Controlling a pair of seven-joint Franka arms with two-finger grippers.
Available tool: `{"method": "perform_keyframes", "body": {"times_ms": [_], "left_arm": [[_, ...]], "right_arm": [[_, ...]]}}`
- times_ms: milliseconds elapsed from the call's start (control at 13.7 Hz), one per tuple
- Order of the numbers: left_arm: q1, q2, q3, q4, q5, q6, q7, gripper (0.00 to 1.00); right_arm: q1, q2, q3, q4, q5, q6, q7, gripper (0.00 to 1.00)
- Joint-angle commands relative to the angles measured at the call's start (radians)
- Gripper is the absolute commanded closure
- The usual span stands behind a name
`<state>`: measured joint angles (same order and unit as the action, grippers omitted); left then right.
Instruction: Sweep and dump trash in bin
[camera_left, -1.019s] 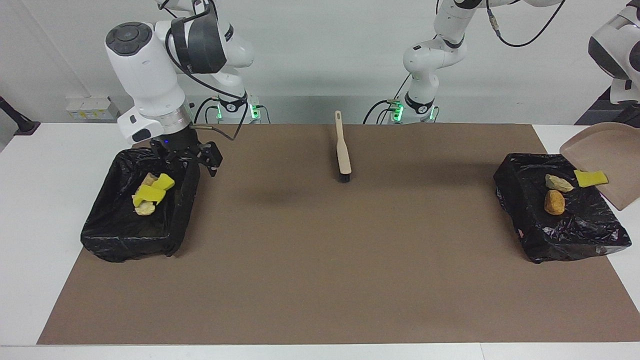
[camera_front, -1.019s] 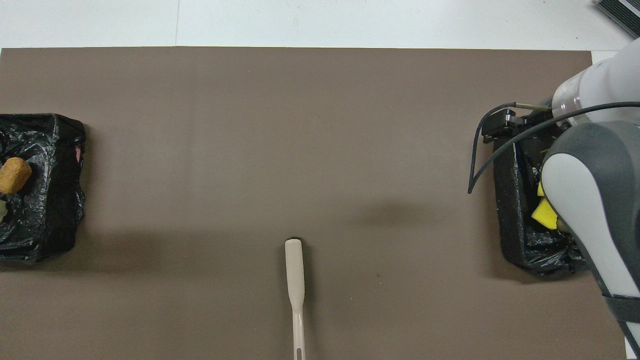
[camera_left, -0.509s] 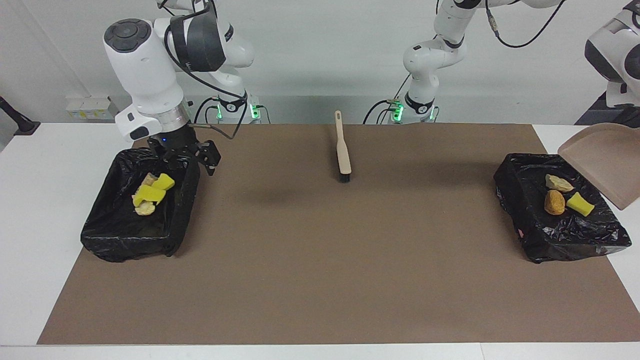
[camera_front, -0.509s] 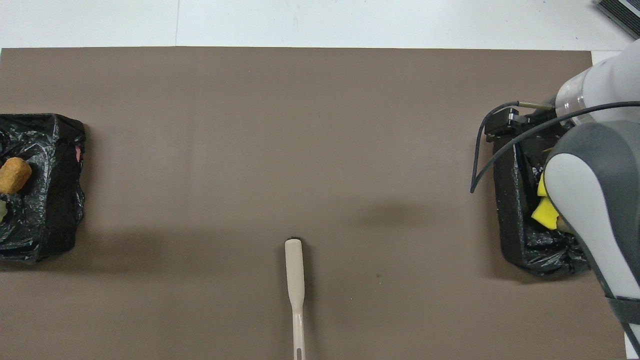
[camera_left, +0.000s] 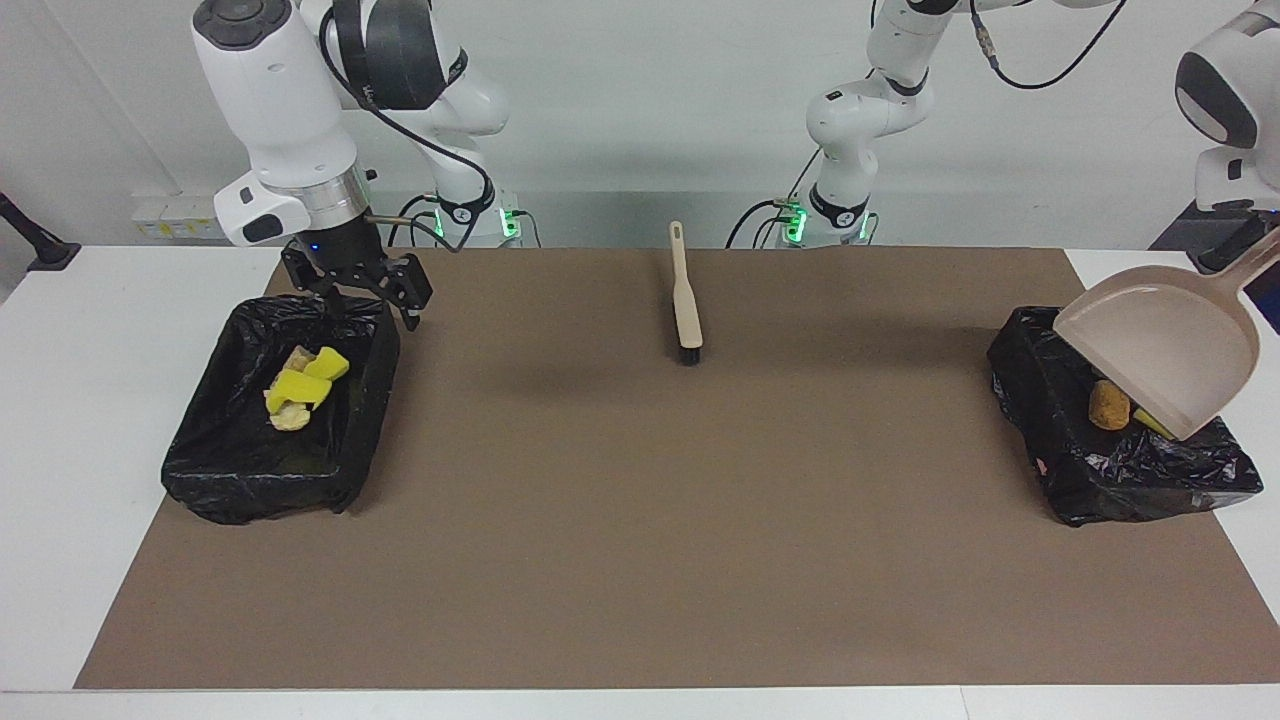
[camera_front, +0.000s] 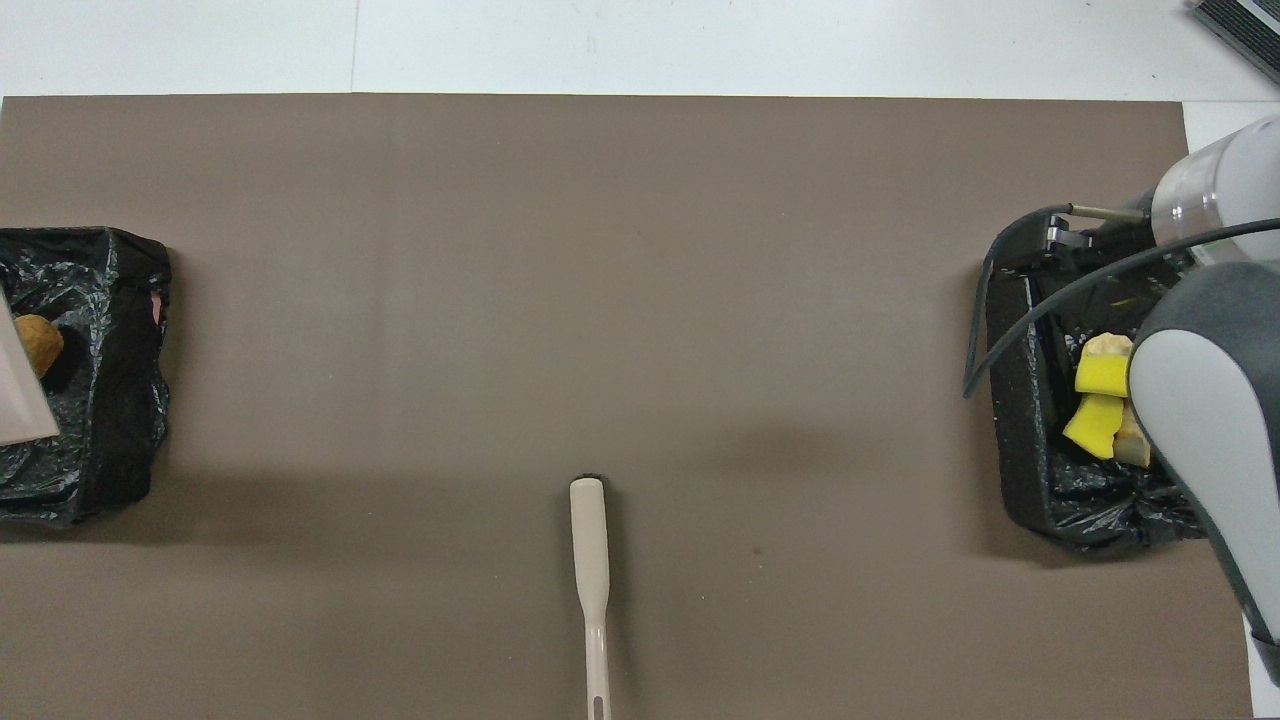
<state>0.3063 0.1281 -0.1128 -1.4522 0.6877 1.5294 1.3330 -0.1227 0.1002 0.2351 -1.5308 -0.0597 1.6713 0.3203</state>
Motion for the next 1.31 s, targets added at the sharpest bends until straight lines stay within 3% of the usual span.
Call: {"method": "perform_keyframes", "body": {"times_ms": [0,146,582,873,1019,1237], "left_arm": [[0.001,-0.066,0.002,-0.003,-0.198,-0.02,-0.174,1.0],[-0.025,-0.088,-0.019,-0.031,-0.304,-0.072,-0.411,1.0],[-0.327,-0.104,-0.033,-0.122,-0.514,-0.065,-1.061,1.0],[-0.493,-0.049,-0.033,-0.197,-0.637,0.234,-1.395,1.0],[-0.553,-0.019,-0.033,-0.207,-0.665,0.271,-1.48,1.0],[-0.683,0.114,-0.031,-0.208,-0.68,0.444,-1.722,1.0]], "right_arm": [[0.058,-0.005,-0.071,0.024,-0.003,-0.048,-0.024,0.0],[0.116,-0.005,-0.124,0.05,0.001,-0.09,-0.023,0.0],[0.121,-0.1,-0.143,-0.001,0.011,-0.191,-0.023,0.0],[0.12,-0.128,-0.142,-0.043,0.011,-0.186,-0.023,0.0],[0.124,-0.143,-0.14,-0.066,0.012,-0.188,-0.015,0.0],[0.115,-0.14,-0.14,-0.062,0.011,-0.185,-0.016,0.0]]}}
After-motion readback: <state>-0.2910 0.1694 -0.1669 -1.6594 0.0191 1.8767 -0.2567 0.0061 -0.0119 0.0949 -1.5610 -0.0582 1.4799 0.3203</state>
